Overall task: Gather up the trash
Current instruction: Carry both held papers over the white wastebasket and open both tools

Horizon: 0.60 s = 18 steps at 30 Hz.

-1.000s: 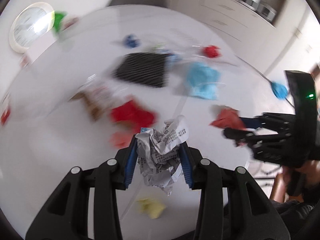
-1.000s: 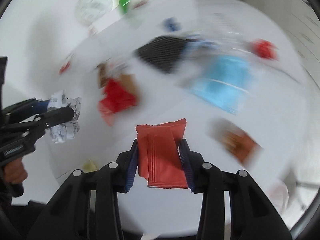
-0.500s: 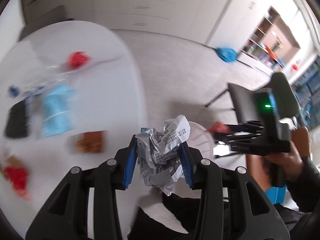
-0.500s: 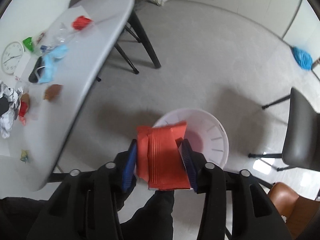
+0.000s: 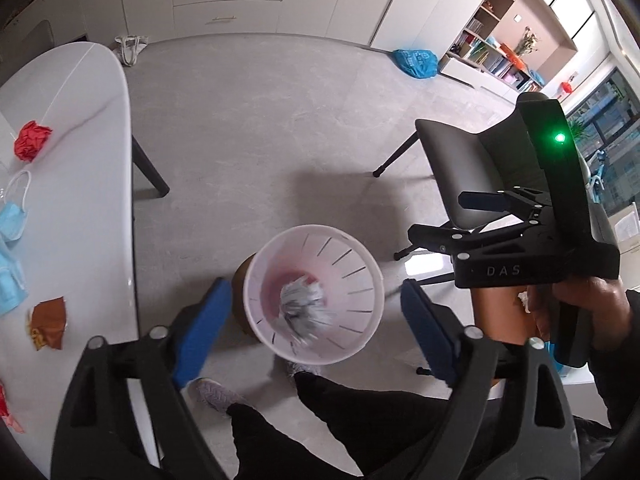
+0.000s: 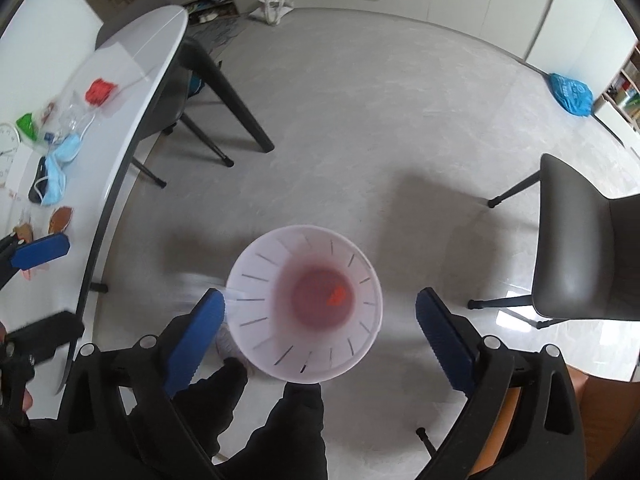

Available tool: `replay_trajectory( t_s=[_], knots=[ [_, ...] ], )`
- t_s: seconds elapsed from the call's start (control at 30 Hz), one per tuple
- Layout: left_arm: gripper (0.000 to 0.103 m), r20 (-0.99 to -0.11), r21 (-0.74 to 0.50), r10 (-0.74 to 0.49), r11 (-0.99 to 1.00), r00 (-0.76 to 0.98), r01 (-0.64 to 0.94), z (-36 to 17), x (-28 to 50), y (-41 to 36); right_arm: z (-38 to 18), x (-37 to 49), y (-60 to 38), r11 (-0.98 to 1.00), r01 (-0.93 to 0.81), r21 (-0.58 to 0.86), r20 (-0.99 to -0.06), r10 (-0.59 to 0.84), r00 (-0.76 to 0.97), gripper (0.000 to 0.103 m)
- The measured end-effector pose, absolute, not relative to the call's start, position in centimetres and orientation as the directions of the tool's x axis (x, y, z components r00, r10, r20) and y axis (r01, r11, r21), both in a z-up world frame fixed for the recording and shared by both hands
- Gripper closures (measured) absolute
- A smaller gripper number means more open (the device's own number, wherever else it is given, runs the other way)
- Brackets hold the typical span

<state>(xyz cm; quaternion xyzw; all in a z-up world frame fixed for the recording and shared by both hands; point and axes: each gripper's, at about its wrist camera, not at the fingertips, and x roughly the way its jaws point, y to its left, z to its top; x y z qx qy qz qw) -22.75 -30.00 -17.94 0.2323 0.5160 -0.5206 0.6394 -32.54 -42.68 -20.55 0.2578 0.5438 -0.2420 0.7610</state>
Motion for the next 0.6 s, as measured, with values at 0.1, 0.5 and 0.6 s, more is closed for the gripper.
replay_trajectory(
  t_s=[0.1,0.5,0.6],
  knots=[
    [0.012,-0.903,-0.243,-0.423,0.344,-0.082,0.907,-17.8,-23.0,-30.2,-20.6,-32.8,-43.0,0.743,0.656,0.132,-0.951,-0.09,0.294,0.007],
    [0.012,-0.895,-0.175,-0.446,0.397,0.023,0.901,-15.7,-21.7,-27.9,-17.9,-31.4,-42.3,0.771,0.626,0.118,-0.935,-0.126,0.331,0.007],
    [0.012,-0.886,-0.149,-0.454,0.47,0.094,0.87,-14.1,-20.6,-25.9,-15.9,-30.1,-41.4,0.791,0.599,0.127,-0.917,-0.136,0.374,0.004]
  ],
)
